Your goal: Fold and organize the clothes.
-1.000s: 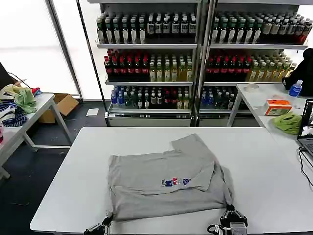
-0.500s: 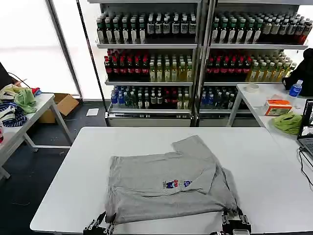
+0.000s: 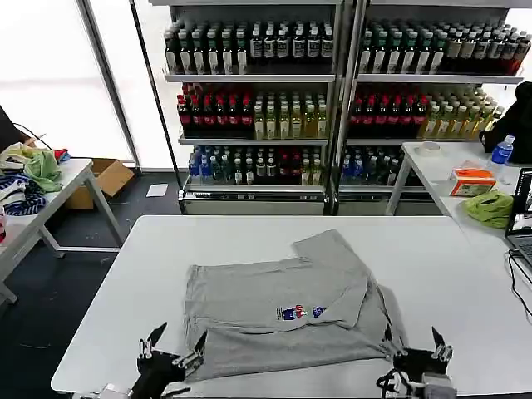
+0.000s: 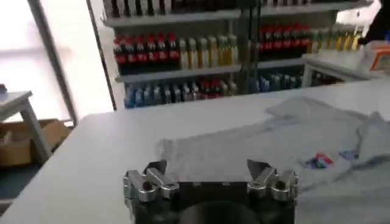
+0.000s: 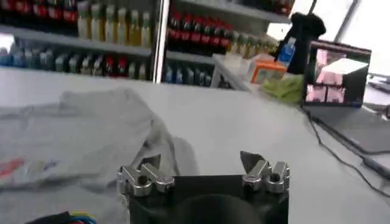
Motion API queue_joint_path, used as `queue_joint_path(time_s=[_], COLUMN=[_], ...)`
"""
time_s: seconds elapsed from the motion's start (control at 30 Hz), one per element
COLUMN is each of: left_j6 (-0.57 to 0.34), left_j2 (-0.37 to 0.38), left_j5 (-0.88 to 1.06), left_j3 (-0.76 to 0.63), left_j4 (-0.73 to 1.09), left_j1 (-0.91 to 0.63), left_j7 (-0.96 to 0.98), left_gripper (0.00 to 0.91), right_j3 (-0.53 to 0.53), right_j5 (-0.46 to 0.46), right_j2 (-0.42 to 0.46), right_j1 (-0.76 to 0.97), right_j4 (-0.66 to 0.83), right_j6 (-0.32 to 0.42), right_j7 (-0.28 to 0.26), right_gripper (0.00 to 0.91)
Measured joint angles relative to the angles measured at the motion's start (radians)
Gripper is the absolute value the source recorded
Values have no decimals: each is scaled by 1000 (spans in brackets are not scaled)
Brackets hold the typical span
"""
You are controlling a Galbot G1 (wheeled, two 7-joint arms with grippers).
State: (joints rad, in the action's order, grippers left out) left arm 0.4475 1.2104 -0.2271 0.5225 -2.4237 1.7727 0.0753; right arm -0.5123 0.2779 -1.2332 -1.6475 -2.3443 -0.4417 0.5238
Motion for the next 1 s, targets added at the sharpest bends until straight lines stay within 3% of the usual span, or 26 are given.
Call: queue_joint_path(time_s=[0.2, 0.5, 1.0], left_j6=[-21, -14, 65], left_j2=[-24, -73, -162], left_j5=[-31, -125, -258], left_j3=[8, -12, -107], left_j4=[41, 202, 517], left_j1=[-109, -344, -677], left_j7=[-26, -56, -80], left_gripper=[907, 907, 907], right_j3=[-23, -3, 172], right_j5=[43, 100, 181], right_j2=[14, 43, 19], right_j1=[147, 417, 871], right_j4=[80, 254, 683], right_j6=[34, -24, -101], right_j7=[-40, -77, -172], right_gripper=[907, 907, 907])
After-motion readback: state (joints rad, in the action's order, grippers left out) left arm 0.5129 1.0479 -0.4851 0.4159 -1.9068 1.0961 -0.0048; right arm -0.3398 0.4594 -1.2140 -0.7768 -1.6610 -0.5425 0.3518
